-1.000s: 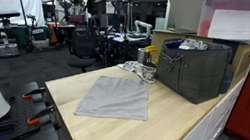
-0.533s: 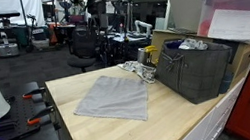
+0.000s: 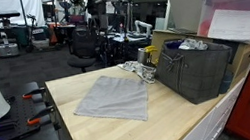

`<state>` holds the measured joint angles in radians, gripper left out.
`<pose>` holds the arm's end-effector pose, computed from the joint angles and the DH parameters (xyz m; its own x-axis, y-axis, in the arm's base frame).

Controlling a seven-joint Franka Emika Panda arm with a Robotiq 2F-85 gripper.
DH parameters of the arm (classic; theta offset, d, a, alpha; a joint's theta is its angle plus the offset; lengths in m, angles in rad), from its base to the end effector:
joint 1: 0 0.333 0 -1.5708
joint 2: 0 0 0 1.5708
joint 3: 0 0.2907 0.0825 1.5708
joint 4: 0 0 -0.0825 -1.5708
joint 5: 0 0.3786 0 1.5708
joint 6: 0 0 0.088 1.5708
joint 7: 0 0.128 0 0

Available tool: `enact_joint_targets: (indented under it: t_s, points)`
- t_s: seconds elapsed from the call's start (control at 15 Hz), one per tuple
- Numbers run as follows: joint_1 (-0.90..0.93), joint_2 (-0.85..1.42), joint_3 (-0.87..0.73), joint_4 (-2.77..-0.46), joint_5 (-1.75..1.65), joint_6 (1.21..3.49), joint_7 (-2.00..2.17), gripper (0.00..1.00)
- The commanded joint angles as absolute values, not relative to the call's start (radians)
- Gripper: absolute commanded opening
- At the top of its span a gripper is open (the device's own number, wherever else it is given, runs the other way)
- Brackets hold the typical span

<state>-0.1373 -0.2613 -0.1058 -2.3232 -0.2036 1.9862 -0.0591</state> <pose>0.4390 -0.1259 0.3954 0.9912 -0.0961 -0.0909 -0.0821 -0.9858 0.1463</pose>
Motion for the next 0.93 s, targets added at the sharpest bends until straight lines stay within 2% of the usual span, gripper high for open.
enact_joint_targets:
  t_s: [0.0,0.47,0.87]
  points:
    - [-0.146,-0.184,-0.157,-2.246,-0.147,1.978,-0.125,1.0]
    - [-0.202,0.089,-0.261,-1.992,0.047,1.953,-0.348,1.0]
    - [-0.294,0.376,-0.229,-1.735,0.154,1.927,-0.427,1.0]
